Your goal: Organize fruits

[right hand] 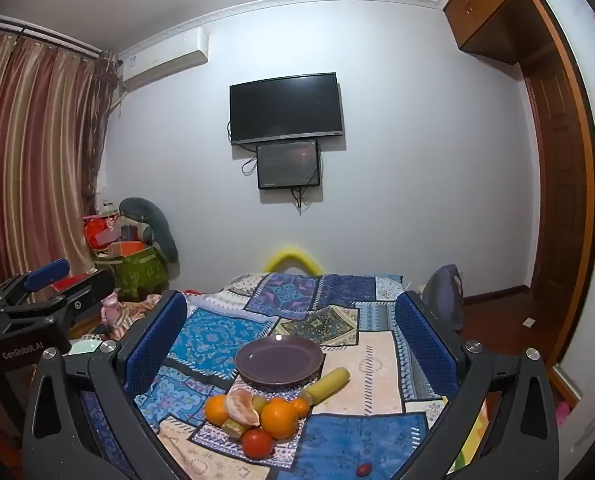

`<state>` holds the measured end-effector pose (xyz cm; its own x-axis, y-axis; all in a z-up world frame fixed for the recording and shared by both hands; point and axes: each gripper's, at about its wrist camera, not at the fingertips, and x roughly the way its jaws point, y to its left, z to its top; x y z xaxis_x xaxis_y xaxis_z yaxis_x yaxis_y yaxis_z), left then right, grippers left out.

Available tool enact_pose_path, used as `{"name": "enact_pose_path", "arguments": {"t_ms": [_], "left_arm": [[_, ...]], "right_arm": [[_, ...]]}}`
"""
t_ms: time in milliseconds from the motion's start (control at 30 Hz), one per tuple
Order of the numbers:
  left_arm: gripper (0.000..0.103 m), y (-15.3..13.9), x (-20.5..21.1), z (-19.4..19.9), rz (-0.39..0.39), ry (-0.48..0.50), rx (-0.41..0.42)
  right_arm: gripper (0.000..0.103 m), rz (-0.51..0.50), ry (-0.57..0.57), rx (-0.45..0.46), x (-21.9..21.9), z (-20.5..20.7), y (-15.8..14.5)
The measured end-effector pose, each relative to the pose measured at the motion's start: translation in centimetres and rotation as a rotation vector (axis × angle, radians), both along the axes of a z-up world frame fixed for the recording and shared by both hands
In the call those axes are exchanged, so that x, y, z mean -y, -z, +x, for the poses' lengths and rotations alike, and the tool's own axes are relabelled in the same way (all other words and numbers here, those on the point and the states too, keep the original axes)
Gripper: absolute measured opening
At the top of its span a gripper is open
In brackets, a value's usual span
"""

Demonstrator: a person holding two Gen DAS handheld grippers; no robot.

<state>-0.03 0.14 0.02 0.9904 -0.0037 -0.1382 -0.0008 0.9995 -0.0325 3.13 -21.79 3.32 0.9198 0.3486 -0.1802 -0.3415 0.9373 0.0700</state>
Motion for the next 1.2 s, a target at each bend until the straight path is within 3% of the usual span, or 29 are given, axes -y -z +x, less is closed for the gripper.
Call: {"name": "enact_pose_path", "arguments": {"t_ms": [100,367,1200], "left_arm": [[0.103,-0.3,-0.6,0.0,-0.025,0.018,-0.009],[0.103,0.2,-0.1,0.1,0.010,0.041,-0.010],[0.103,0.2,0.5,0.2,0.015,0.031,-0.010]], "right_arm": [[0.103,0.001,-0.007,0.001,-0.1,0.0,0.0],[0.103,0.002,-0.002,0.035,0.0,-0.7,-0.2],[0.103,0.006,-0.001,0.009,0.1,-0.3,-0.2]]}}
